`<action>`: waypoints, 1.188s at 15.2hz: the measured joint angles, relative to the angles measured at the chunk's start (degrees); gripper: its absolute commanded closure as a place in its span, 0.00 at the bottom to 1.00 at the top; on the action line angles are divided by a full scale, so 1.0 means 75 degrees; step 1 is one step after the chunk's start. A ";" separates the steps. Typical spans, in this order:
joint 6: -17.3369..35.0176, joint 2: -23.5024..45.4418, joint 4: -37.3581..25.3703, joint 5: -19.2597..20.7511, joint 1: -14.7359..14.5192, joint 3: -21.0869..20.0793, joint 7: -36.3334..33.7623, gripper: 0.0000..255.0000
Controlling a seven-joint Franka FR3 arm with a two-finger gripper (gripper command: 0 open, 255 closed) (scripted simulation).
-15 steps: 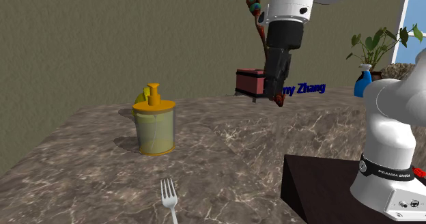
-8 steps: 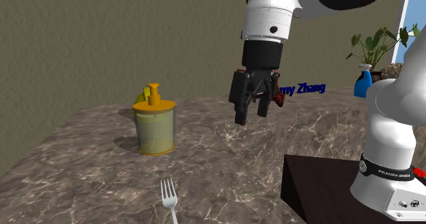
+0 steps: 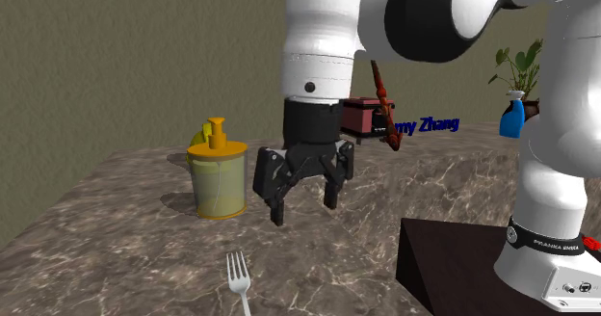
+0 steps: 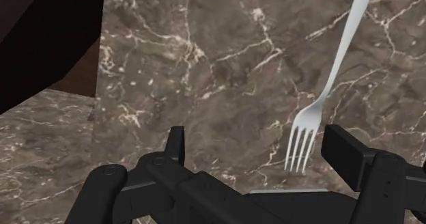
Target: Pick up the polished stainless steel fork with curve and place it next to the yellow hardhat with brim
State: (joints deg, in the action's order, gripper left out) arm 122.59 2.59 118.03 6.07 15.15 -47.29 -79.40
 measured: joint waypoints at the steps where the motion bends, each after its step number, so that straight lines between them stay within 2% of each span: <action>1: 0.0004 0.0442 -0.0239 0.0399 -0.0104 -0.0020 -0.0532 0.00; 4: -0.0225 0.1808 -0.1272 0.1511 -0.0654 0.0248 -0.1931 0.00; 7: -0.0493 0.2974 -0.2343 0.2242 -0.1329 0.0724 -0.2944 0.00; 9: -0.0579 0.3292 -0.2662 0.2409 -0.1537 0.0875 -0.3216 0.00; 18: -0.0099 0.3741 -0.2541 0.2752 -0.1692 0.1118 -0.3476 0.00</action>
State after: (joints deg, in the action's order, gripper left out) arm 121.84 30.65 98.97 26.70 2.45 -38.90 -105.47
